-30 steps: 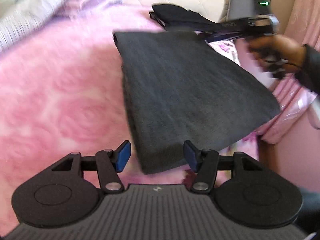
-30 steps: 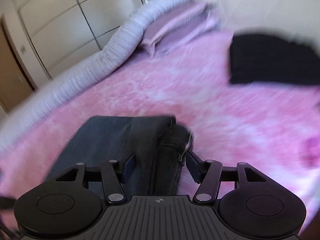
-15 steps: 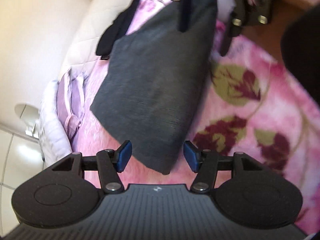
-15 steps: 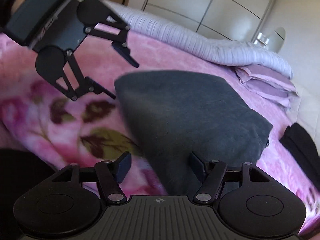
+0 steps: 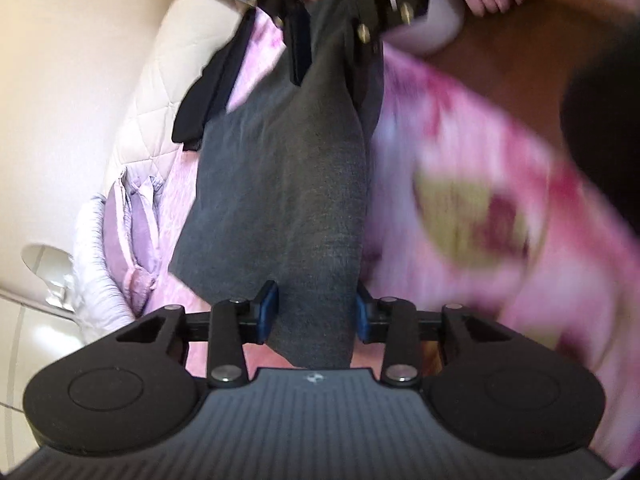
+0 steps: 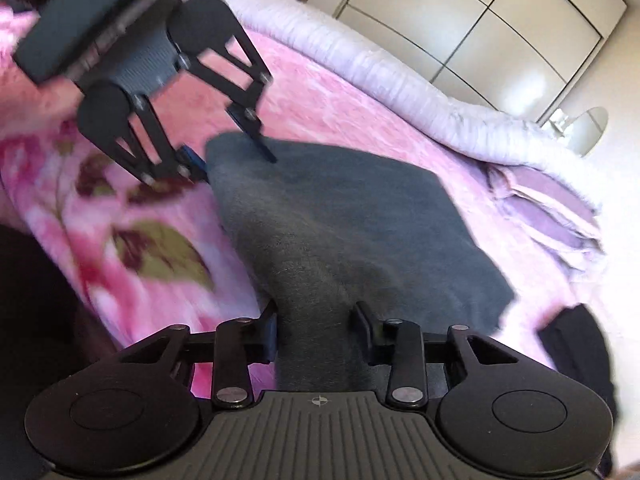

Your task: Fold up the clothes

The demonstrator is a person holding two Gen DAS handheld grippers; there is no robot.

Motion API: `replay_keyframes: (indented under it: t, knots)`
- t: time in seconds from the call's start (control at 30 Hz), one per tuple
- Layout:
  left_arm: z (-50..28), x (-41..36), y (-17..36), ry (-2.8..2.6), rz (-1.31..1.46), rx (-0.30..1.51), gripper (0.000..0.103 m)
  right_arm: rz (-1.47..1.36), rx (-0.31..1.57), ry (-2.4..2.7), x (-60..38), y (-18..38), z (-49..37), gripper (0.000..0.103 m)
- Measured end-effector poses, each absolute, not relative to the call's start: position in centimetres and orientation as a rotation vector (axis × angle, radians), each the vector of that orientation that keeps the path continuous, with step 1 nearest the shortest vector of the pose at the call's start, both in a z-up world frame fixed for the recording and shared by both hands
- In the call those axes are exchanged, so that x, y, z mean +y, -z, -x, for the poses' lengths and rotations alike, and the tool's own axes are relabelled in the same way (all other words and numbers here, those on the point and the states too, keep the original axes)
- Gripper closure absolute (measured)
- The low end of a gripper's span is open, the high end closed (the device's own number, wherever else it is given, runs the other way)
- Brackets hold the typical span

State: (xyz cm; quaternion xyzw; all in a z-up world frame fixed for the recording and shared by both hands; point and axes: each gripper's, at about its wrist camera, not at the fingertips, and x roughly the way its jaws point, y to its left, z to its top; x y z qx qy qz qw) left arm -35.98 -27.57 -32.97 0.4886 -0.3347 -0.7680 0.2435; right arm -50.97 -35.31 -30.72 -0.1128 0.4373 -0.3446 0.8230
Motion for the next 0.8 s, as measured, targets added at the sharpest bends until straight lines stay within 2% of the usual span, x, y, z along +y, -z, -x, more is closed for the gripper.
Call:
replay_keyframes:
  t: [0.07, 0.2, 0.27, 0.4, 0.47, 0.57, 0.7, 0.77, 0.8]
  knots:
    - [37.8, -26.9, 32.1, 2.15, -1.302, -0.837, 0.07, 0.242, 0.964, 0.786, -35.1, 30.6, 52.7, 0.066]
    - [39.4, -25.9, 32.3, 2.175, -1.294, -0.816, 0.071, 0.07, 0.924, 0.931, -34.3, 30.6, 56.8, 0.065]
    - [39.0, -25.9, 32.0, 2.194, -1.287, -0.79, 0.07, -0.088, 0.801, 1.024, -33.2, 30.2, 58.5, 0.06]
    - [38.1, -25.8, 31.4, 2.232, -1.272, -0.738, 0.069, -0.585, 0.372, 1.113, -32.0, 30.8, 62.3, 0.034]
    - [37.6, -25.8, 31.1, 2.25, -1.264, -0.712, 0.068, -0.828, 0.153, 1.103, -32.1, 32.3, 63.6, 0.03]
    - [36.9, -25.9, 30.7, 2.269, -1.251, -0.682, 0.068, -1.084, -0.08, 1.051, -33.5, 35.3, 63.7, 0.03]
    - [35.8, -27.3, 30.3, 2.219, -1.217, -0.719, 0.067, -1.253, -0.304, 0.975, -35.8, 38.0, 63.6, 0.03]
    - [35.2, -28.1, 30.1, 2.194, -1.2, -0.738, 0.061, -1.301, -0.349, 0.981, -37.1, 38.7, 63.9, 0.03]
    - [34.9, -28.4, 30.0, 2.181, -1.191, -0.746, 0.054, -1.326, -0.364, 0.988, -37.7, 39.1, 64.0, 0.038]
